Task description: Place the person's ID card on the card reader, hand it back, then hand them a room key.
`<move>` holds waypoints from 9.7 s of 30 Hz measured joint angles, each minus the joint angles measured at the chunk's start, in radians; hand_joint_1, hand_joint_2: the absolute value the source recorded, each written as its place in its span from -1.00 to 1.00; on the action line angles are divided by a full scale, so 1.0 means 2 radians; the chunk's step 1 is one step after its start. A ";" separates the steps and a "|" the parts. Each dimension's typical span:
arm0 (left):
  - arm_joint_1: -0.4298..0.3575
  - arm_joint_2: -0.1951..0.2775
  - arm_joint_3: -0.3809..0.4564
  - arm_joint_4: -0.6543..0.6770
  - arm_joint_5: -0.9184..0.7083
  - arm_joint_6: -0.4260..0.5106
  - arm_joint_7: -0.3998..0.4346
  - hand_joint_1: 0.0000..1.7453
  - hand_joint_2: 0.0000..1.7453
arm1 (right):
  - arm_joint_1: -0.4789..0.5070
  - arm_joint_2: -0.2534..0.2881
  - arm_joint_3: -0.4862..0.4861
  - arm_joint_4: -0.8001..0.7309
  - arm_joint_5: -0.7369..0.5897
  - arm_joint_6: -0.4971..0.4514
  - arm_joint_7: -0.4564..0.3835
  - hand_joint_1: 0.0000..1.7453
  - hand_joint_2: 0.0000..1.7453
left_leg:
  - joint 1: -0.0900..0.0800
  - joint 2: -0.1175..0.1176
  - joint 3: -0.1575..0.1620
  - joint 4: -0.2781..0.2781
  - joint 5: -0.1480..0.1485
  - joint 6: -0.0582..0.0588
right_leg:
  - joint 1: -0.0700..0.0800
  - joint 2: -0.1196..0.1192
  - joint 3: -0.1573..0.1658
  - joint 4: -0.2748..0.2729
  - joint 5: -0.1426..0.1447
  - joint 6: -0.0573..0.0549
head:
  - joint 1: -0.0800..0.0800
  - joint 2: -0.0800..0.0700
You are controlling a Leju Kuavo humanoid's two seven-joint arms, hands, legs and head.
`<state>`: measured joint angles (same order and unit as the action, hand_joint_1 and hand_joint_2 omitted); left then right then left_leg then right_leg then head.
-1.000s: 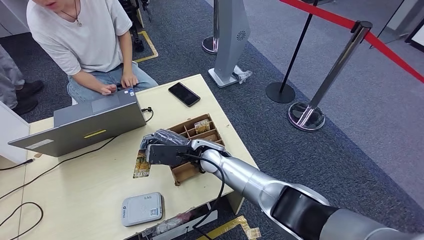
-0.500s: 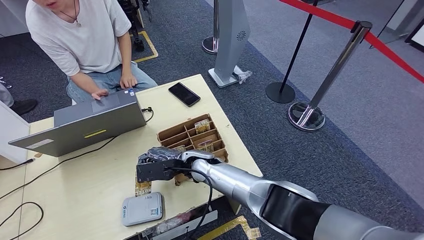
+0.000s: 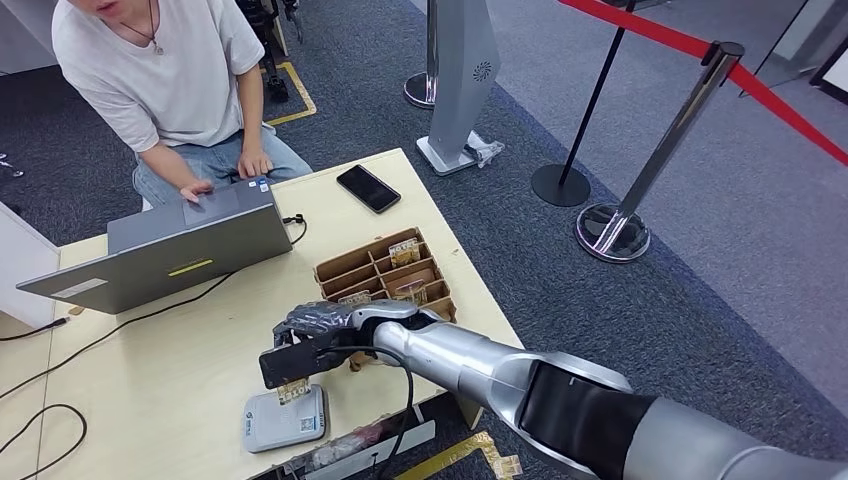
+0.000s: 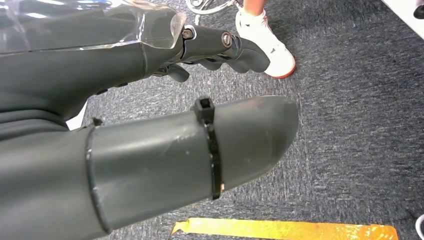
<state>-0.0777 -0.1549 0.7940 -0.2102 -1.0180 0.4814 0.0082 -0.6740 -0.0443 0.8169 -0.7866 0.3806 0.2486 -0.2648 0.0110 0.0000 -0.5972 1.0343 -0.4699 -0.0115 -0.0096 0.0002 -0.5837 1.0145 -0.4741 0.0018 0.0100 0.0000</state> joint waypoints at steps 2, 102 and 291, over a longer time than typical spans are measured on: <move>0.000 0.000 0.000 0.000 0.000 0.000 0.000 -1.00 -1.00 | -0.001 0.000 0.004 0.001 0.002 0.001 0.003 1.00 1.00 | 0.000 0.000 0.000 0.000 0.000 0.000 | 0.000 0.000 0.000 0.000 0.000 0.000 | 0.000 0.000; -0.014 -0.008 -0.001 0.000 0.005 0.010 0.042 -1.00 -1.00 | -0.036 0.096 0.112 0.134 0.095 -0.119 0.065 1.00 1.00 | 0.000 0.000 0.000 0.000 0.000 0.000 | 0.000 0.000 0.000 0.000 0.000 0.000 | 0.000 0.000; 0.005 -0.008 0.038 0.002 0.008 0.011 -0.031 -1.00 -1.00 | 0.221 -0.235 -0.171 -0.337 0.198 -0.315 0.030 -1.00 1.00 | 0.000 -0.001 0.000 0.001 -0.001 0.001 | 0.000 -0.001 0.000 -0.001 0.000 0.000 | 0.000 0.000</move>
<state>-0.0684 -0.1705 0.8694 -0.2064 -1.0019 0.5038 -0.0548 -0.2322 -0.5138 0.4745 -1.4602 0.7756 -0.3814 -0.2040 0.0106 -0.0029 -0.5980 1.0354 -0.4713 -0.0096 -0.0101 -0.0021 -0.5835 1.0131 -0.4742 0.0025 0.0099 0.0000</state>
